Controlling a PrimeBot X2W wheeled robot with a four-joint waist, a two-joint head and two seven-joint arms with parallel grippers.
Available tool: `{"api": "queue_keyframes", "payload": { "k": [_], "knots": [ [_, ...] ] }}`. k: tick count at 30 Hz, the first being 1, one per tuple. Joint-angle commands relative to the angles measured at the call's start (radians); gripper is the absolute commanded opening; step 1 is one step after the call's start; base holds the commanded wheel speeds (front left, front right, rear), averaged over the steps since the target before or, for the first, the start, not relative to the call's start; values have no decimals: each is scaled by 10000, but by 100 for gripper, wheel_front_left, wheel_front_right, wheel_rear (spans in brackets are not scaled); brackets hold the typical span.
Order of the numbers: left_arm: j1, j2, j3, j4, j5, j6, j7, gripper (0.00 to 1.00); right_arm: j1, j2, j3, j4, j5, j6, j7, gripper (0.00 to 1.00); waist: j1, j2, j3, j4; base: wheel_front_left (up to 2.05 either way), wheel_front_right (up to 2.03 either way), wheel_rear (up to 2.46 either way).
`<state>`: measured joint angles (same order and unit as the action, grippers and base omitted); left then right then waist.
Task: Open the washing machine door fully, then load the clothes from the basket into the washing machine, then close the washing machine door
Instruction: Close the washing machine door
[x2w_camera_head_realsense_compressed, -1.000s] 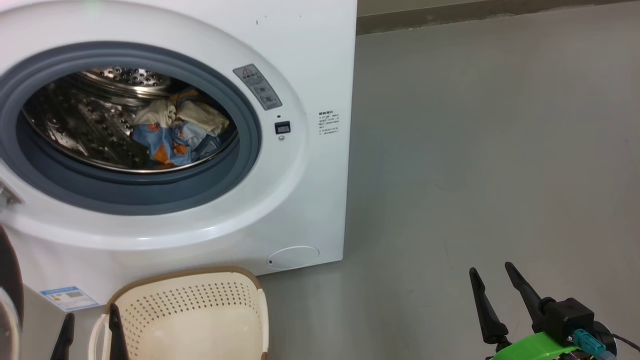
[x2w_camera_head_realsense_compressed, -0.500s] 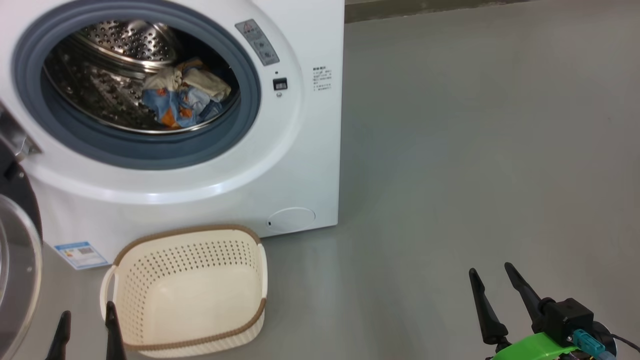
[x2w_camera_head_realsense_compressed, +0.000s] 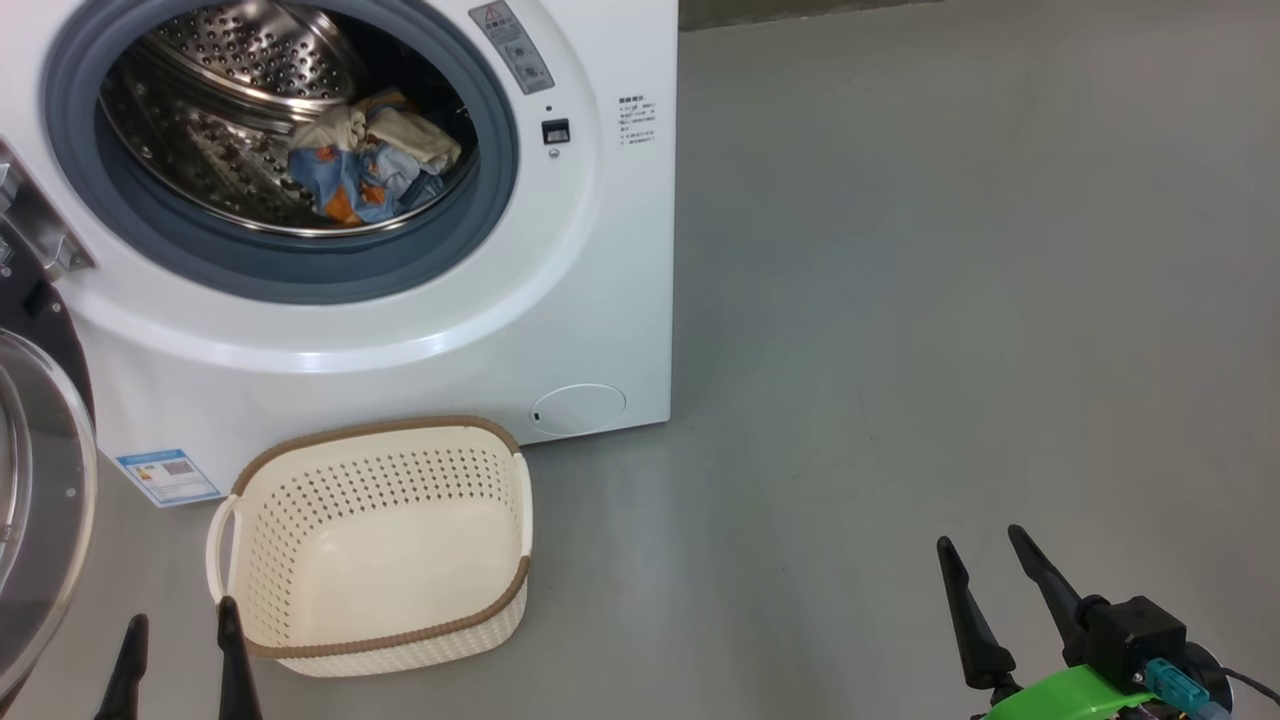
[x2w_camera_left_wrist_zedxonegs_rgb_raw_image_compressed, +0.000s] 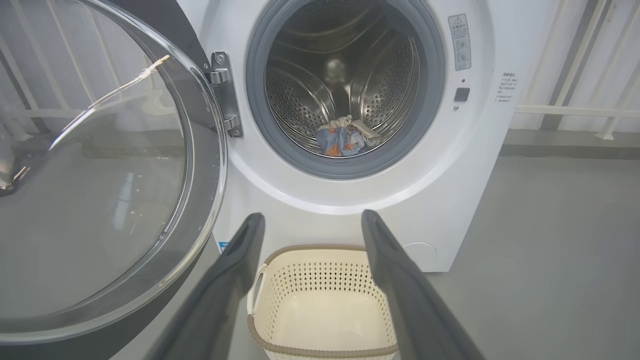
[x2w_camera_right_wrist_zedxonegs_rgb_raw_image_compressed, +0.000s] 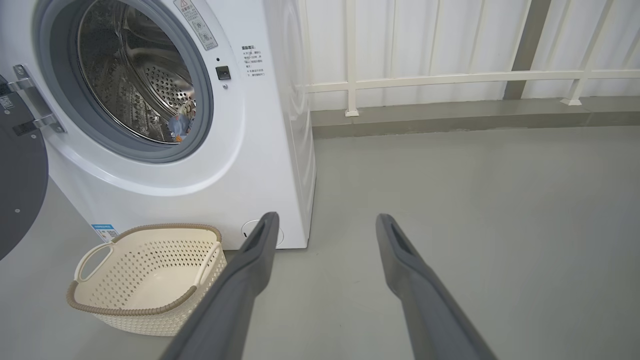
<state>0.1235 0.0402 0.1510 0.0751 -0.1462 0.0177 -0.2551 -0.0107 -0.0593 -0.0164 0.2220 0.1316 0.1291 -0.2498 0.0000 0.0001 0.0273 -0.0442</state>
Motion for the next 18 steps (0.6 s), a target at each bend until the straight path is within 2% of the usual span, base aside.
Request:
{"api": "queue_keyframes", "payload": {
  "k": [1,18],
  "knots": [
    [-324,101,278,-311,53,80,-67,100,-303,-93,241,-222,-13,16,-120,100,0,-1,-10,5,0,0,0],
    [-233,101,48,-548,-7,301,-67,100,-346,-69,241,-255,-21,16,-120,100,0,-1,44,115,0,0,0]
  ]
}}
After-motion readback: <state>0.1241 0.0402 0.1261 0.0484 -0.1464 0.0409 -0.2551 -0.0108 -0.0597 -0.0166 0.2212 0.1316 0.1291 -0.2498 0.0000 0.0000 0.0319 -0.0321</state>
